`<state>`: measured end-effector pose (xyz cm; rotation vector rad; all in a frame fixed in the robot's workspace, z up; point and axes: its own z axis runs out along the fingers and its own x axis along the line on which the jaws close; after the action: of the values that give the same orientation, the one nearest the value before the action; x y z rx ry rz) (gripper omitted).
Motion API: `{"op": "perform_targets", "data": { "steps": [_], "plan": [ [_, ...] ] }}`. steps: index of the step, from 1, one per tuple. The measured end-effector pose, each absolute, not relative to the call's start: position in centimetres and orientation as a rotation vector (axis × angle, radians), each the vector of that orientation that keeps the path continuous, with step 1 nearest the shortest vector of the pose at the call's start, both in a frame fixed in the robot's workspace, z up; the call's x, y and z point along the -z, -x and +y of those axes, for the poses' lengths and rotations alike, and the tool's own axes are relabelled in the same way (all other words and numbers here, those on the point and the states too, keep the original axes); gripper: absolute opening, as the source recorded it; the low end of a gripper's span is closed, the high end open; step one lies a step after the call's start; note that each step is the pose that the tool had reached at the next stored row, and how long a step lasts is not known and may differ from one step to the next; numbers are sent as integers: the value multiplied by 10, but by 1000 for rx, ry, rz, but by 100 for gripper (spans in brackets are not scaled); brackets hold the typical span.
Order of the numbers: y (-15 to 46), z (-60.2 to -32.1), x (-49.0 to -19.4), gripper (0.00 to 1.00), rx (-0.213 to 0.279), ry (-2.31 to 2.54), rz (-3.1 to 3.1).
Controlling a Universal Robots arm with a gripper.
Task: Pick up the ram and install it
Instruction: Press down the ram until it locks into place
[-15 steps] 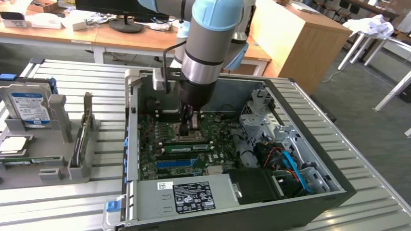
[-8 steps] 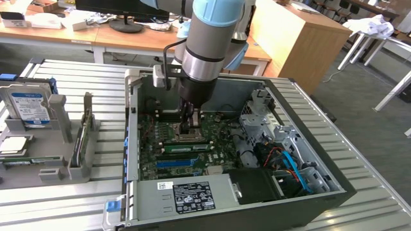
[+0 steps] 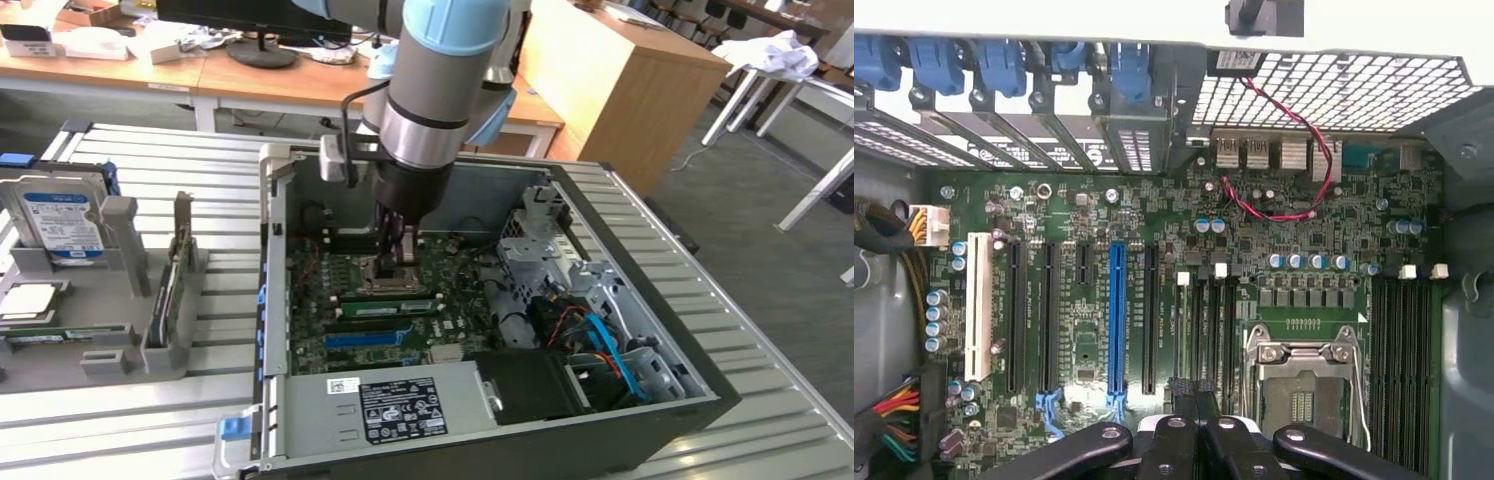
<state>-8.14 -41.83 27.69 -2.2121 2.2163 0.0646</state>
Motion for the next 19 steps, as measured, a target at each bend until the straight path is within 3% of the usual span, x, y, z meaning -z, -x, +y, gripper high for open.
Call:
{"op": "perform_targets", "data": {
  "steps": [19],
  "plan": [
    [49, -421, -277, 11, -66, 2212, 2217]
  ]
}}
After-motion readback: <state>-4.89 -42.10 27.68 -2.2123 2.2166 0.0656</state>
